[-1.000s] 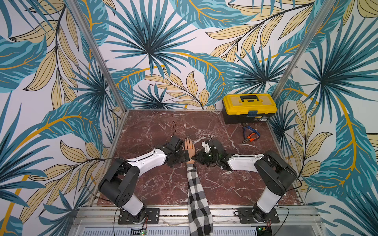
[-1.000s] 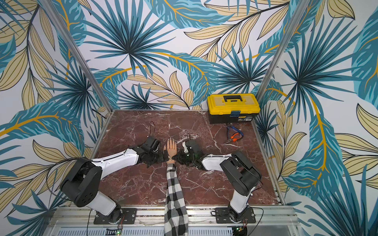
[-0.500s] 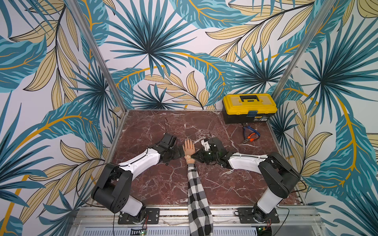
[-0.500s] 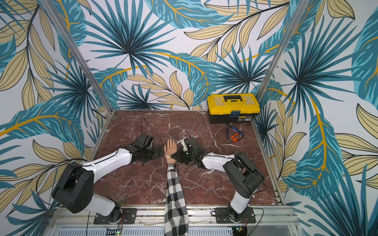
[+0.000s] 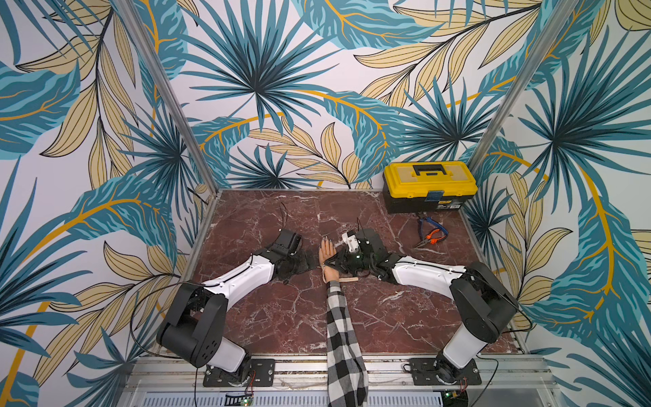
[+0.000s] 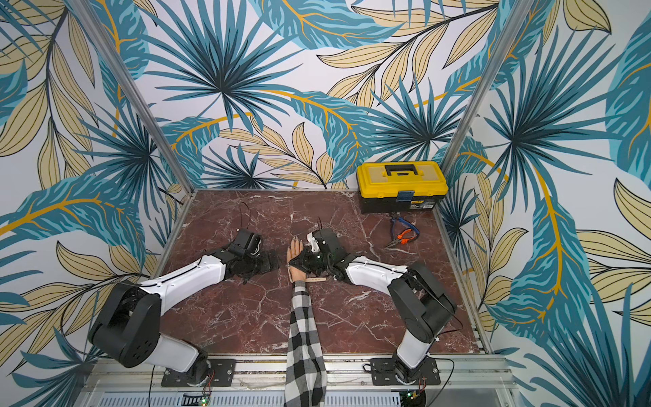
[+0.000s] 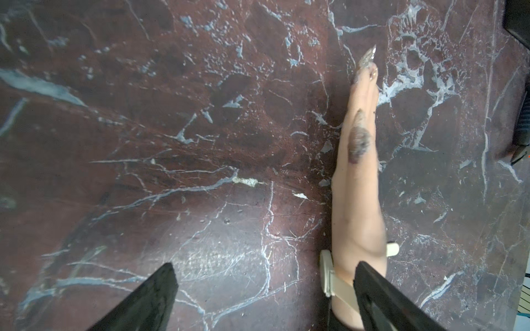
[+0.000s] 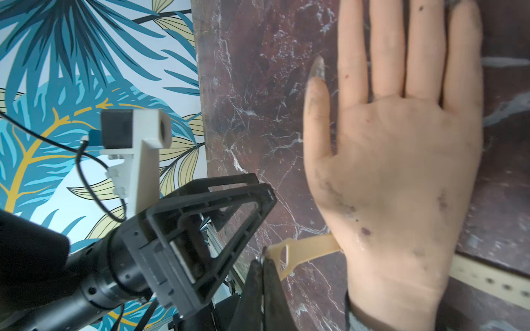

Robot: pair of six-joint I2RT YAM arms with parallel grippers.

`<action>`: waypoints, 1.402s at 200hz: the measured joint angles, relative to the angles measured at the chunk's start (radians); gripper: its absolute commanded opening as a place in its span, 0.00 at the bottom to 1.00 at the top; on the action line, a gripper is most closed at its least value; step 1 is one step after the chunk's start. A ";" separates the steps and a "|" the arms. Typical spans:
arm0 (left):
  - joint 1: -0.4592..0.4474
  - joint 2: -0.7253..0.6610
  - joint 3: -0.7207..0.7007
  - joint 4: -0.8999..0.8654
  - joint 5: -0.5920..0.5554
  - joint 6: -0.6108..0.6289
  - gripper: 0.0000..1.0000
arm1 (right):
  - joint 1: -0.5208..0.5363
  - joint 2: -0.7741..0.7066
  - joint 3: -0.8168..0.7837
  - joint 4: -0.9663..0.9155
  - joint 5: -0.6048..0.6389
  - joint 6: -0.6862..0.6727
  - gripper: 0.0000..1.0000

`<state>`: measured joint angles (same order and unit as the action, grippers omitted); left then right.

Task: Take off the watch
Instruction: Take off the watch from the hand, then place the watch at the center of the board.

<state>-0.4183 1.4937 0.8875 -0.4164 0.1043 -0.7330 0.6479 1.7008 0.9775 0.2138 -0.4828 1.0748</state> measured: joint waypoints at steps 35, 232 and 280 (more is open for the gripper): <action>0.039 0.000 -0.003 0.000 0.000 0.011 0.99 | 0.000 -0.008 0.059 -0.025 -0.012 -0.007 0.00; 0.187 -0.024 -0.013 -0.003 0.031 0.098 0.99 | -0.173 -0.016 0.492 -0.290 0.003 -0.112 0.00; 0.187 -0.024 -0.013 -0.003 0.042 0.098 0.99 | -0.229 0.108 0.676 -0.397 0.042 -0.163 0.00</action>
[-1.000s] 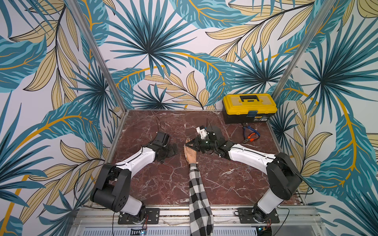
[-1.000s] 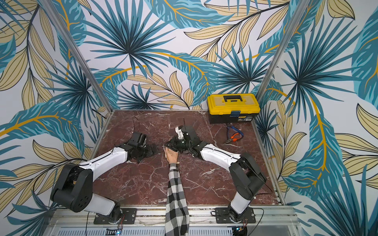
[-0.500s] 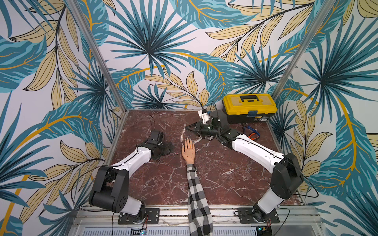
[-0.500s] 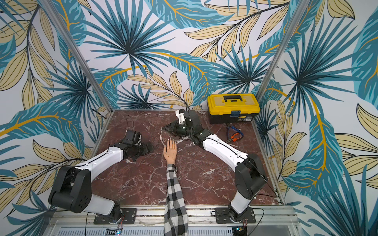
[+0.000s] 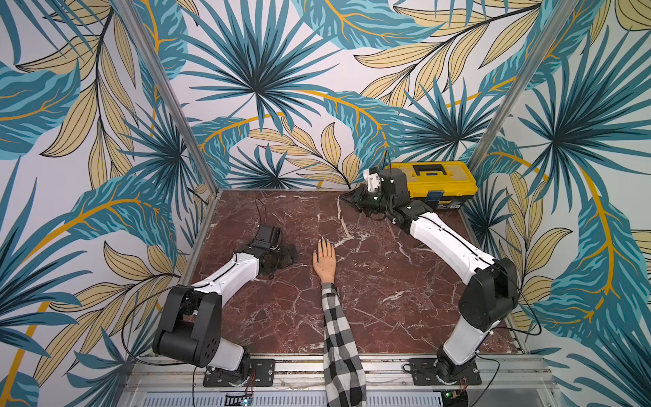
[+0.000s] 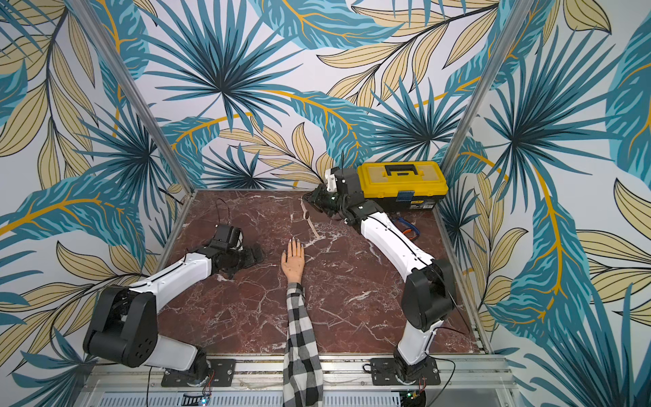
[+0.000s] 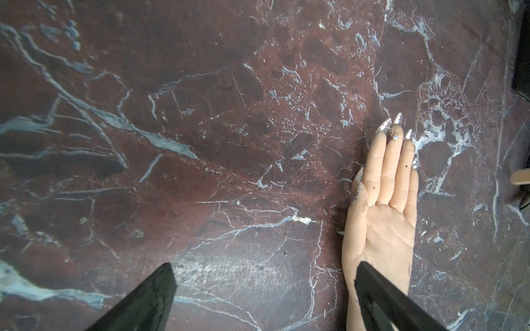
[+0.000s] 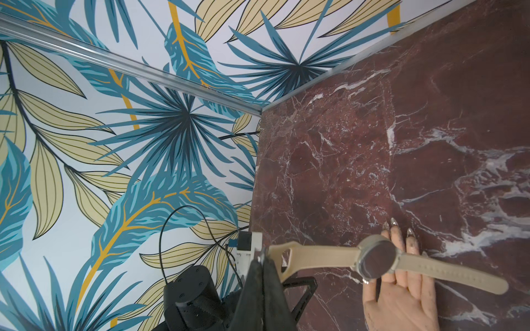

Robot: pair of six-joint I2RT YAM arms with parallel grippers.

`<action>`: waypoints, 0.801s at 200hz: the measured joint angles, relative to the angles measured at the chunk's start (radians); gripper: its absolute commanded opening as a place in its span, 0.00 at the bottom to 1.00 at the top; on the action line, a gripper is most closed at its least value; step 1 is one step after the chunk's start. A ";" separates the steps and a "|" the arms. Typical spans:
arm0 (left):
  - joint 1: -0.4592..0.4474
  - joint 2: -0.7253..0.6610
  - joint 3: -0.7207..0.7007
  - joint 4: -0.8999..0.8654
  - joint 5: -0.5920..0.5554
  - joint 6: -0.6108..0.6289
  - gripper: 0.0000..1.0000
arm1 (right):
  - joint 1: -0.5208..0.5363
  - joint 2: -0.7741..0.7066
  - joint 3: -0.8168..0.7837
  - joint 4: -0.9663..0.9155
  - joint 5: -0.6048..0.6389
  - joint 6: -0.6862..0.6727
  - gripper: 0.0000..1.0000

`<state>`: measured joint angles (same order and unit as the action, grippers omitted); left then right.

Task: Take off the watch
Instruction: Place the watch at the center of the board.

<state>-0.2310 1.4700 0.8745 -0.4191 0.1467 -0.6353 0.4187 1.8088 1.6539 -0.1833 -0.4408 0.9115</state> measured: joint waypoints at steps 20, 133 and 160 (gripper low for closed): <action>0.000 0.000 0.000 0.000 0.007 0.000 0.99 | -0.007 0.102 0.116 -0.037 0.007 -0.008 0.00; 0.001 0.000 0.000 0.000 0.024 -0.002 0.99 | -0.029 0.092 -0.335 0.240 0.117 0.112 0.00; 0.001 0.000 0.000 0.000 0.029 -0.001 0.99 | -0.036 -0.030 -0.540 0.297 0.168 0.113 0.00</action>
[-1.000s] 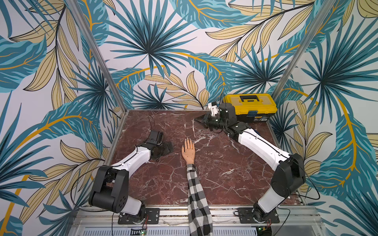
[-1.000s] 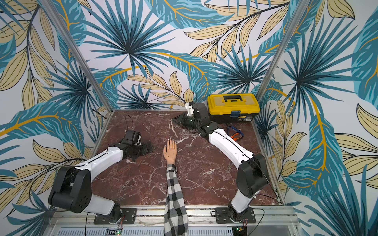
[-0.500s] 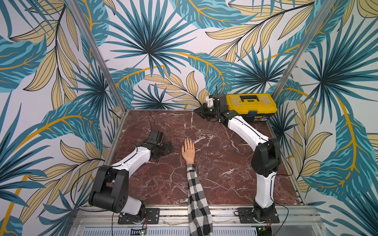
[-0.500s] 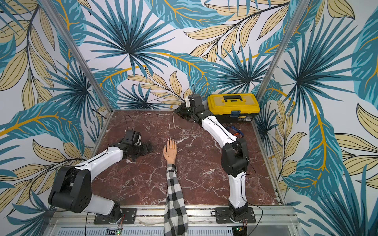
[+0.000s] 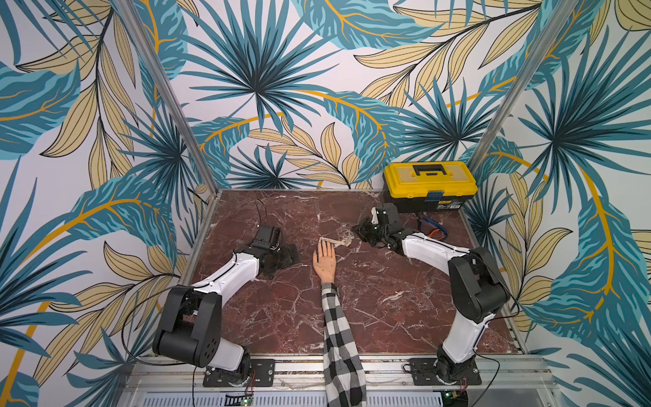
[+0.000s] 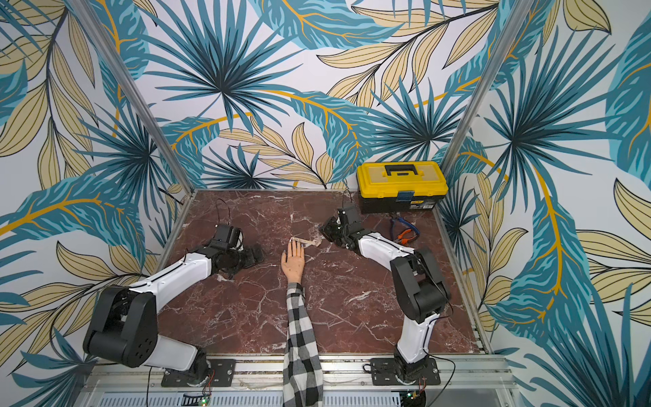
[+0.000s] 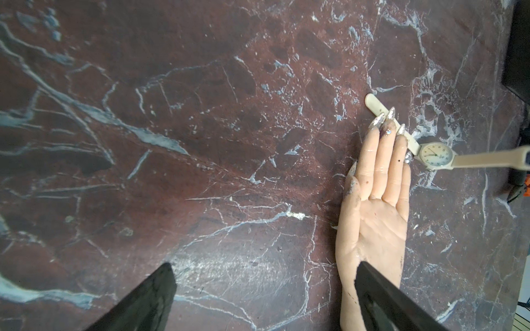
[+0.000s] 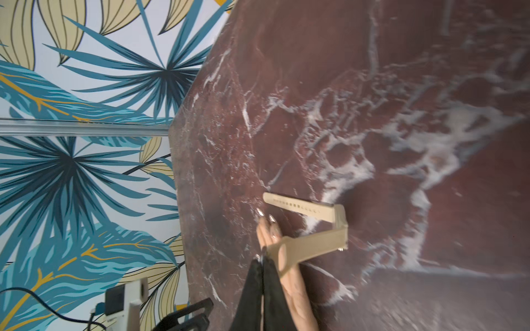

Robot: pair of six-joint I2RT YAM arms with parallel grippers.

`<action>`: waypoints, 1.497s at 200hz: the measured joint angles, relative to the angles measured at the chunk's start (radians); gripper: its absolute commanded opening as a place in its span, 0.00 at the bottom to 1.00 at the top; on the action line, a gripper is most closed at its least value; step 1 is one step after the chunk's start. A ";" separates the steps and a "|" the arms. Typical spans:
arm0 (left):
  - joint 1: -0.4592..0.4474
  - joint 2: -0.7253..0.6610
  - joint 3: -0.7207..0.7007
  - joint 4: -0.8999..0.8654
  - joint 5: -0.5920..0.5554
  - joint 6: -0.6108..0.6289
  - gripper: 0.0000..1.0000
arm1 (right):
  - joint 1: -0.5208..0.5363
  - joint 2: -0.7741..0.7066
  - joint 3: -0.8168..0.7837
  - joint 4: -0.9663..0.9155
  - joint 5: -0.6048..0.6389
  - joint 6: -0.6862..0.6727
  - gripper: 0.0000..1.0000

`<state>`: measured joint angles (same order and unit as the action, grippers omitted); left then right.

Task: Take off the watch
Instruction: Place the watch at the center of the board, then reset both arms

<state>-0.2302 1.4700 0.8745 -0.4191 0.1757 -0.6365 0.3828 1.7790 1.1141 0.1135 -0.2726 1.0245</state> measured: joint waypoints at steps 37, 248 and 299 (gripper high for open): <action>0.000 0.000 -0.004 0.001 0.002 0.000 1.00 | -0.002 -0.177 -0.197 0.048 0.061 -0.001 0.00; 0.000 -0.069 -0.028 0.002 0.000 0.024 0.99 | -0.005 -1.073 -0.547 -0.593 0.484 -0.062 0.99; 0.000 -0.206 -0.022 0.004 -0.116 0.089 0.99 | -0.005 -0.975 -0.322 -0.612 0.589 -0.323 1.00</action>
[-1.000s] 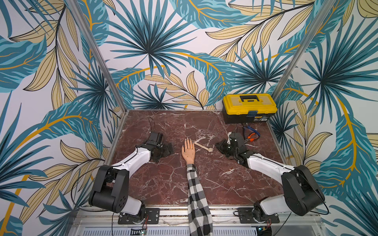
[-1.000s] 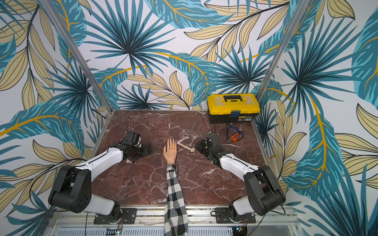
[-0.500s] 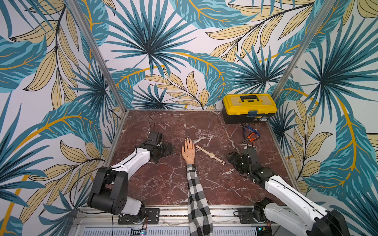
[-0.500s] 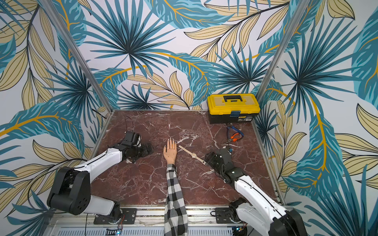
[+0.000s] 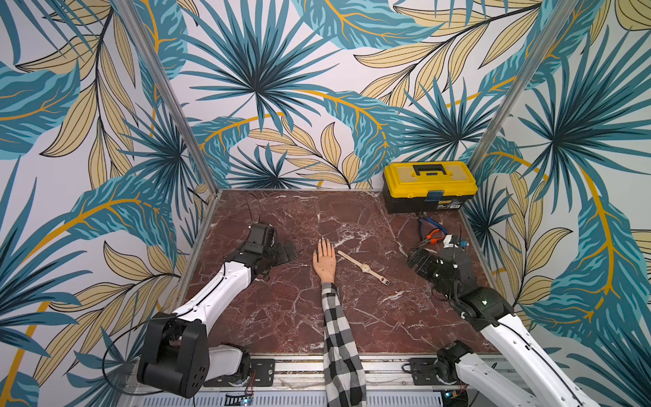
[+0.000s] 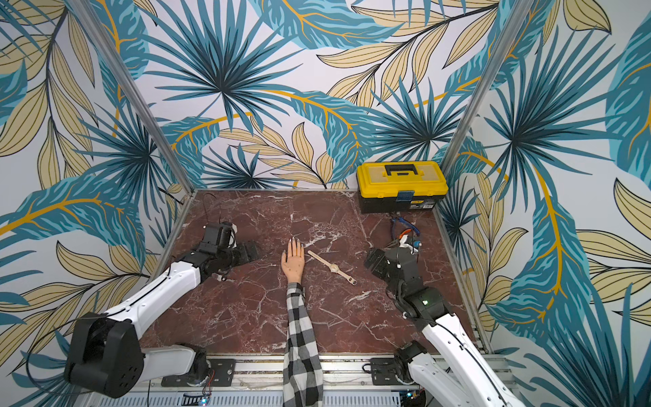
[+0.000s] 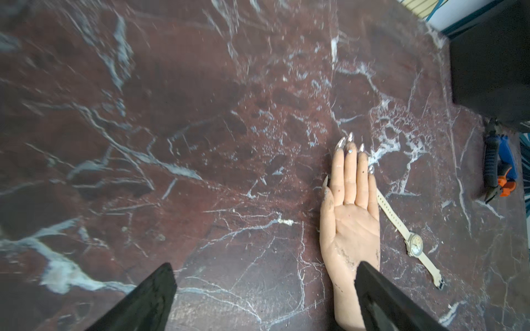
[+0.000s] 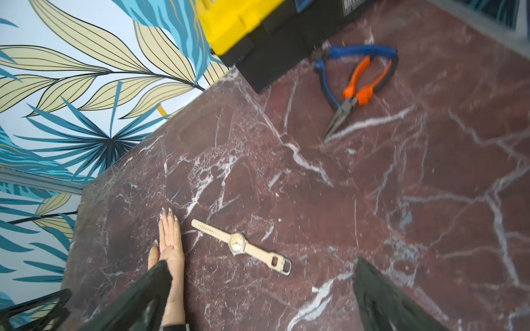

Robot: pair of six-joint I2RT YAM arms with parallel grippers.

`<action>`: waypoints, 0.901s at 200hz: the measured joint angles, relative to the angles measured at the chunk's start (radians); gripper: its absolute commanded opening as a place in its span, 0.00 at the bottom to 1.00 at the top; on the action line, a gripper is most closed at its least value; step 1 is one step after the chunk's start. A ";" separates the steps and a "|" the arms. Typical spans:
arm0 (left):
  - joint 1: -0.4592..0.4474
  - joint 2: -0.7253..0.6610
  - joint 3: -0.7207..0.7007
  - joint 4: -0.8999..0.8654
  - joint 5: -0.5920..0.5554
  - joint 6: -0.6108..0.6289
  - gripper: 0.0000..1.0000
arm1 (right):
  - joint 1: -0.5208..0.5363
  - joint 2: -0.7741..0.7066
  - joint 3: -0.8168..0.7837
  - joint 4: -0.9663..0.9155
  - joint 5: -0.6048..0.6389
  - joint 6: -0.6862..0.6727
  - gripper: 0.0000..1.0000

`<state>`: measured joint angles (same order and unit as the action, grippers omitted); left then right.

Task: Take off the watch
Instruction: Reset both arms

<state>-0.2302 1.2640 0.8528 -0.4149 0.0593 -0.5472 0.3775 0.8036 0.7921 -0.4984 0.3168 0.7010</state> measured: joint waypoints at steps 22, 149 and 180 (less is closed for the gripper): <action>0.000 -0.093 -0.002 0.035 -0.111 0.056 0.99 | 0.000 0.113 0.080 0.045 0.058 -0.174 1.00; 0.108 -0.087 -0.448 0.830 -0.488 0.467 0.99 | -0.209 0.581 -0.182 0.734 0.236 -0.648 0.99; 0.150 0.081 -0.486 1.043 -0.436 0.488 0.99 | -0.235 0.626 -0.262 0.922 0.208 -0.670 0.99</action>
<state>-0.0803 1.3453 0.3672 0.6277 -0.3767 -0.0589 0.1421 1.4296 0.5301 0.4240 0.5243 0.0307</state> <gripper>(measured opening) 0.995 0.994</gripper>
